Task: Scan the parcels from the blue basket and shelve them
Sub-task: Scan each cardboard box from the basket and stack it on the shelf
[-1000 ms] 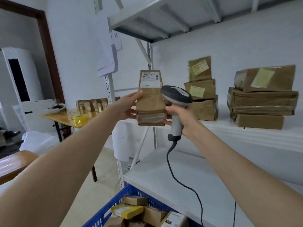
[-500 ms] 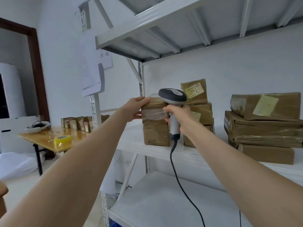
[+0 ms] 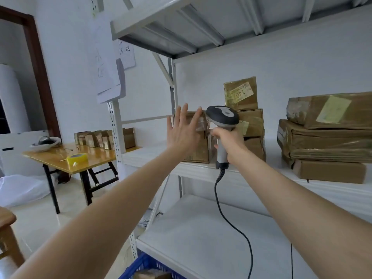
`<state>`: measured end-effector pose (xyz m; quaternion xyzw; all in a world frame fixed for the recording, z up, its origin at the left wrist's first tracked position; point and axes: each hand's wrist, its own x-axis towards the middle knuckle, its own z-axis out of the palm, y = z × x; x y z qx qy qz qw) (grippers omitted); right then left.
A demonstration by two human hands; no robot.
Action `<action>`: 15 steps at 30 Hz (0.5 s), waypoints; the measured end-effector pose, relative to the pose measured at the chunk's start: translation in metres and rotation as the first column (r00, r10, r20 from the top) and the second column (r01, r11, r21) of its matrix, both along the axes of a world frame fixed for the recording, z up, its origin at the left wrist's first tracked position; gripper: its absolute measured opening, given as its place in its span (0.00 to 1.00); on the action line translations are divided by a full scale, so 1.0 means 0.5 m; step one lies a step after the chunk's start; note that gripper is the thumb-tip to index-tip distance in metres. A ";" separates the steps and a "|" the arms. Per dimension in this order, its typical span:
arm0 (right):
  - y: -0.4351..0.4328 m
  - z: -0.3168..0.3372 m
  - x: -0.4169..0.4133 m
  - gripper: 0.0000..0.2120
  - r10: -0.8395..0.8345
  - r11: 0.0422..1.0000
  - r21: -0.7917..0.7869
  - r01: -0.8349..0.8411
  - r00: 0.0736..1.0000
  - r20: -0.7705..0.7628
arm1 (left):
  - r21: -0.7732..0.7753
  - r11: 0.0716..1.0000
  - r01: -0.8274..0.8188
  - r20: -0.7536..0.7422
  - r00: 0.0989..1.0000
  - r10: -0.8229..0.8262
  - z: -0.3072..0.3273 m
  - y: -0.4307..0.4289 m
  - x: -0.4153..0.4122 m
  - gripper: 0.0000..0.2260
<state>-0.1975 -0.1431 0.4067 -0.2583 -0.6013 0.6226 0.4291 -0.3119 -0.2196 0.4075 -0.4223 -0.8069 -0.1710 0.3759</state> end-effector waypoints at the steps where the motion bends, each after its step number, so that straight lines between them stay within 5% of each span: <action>1: 0.001 -0.008 0.005 0.14 -0.009 1.000 -0.006 0.009 1.000 0.005 | -0.049 0.999 -0.021 0.030 0.999 0.023 -0.008 0.004 -0.004 0.36; 8: 0.000 -0.042 0.023 0.14 -0.037 0.999 -0.025 0.039 0.996 0.080 | -0.225 0.974 -0.008 0.197 0.979 0.053 0.023 0.003 -0.049 0.43; 15: 0.007 -0.061 0.033 0.15 -0.034 0.998 -0.042 0.037 0.996 0.082 | -0.276 0.961 0.007 0.201 0.978 0.050 0.030 0.001 -0.055 0.44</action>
